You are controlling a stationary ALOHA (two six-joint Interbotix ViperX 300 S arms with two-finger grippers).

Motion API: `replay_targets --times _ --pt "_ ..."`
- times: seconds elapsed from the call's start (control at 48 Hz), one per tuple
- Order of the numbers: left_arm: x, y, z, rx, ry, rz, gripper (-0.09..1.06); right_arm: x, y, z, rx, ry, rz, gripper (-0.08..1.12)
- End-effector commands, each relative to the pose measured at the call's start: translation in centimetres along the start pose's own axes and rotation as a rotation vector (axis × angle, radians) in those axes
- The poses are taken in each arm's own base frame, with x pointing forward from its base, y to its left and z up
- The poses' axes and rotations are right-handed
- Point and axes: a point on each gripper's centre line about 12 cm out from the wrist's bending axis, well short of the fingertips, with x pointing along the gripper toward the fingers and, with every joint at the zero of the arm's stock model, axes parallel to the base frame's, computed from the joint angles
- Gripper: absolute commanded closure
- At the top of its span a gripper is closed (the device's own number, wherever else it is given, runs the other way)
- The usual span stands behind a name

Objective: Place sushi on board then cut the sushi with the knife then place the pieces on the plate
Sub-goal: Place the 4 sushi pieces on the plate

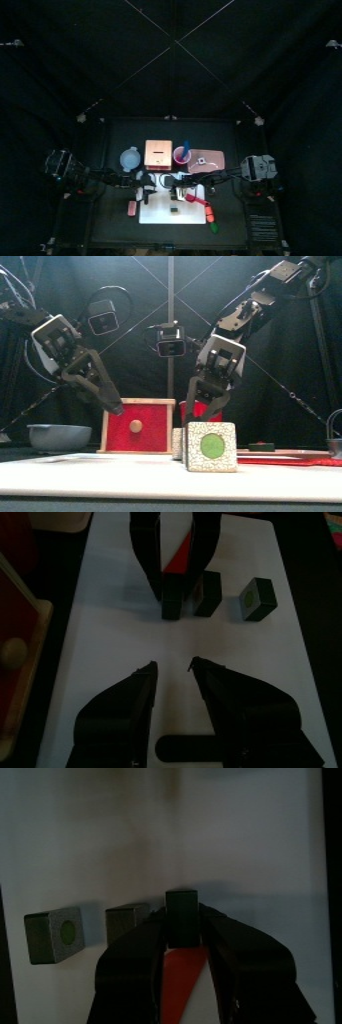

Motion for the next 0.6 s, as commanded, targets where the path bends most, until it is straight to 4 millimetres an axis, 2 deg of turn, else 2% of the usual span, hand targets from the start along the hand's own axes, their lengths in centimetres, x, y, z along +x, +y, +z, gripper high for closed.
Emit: replay_targets --times 0.021,0.125,0.292,0.604 --pt "0.0 0.0 0.5 -0.001 -0.017 0.0 0.22 -2.4 0.4 1.5 -0.005 -0.044 0.013 0.48" --pt "0.0 0.0 0.5 -0.001 -0.017 0.0 0.22 -4.4 -0.1 1.6 0.006 -0.049 0.014 0.48" --pt "0.0 0.0 0.5 -0.004 -0.015 0.0 0.22 -7.8 -3.0 0.5 0.077 -0.075 -0.024 0.48" --pt "-0.1 0.0 0.5 -0.006 -0.015 0.0 0.22 -12.6 -8.4 -6.1 0.233 -0.077 -0.132 0.48"
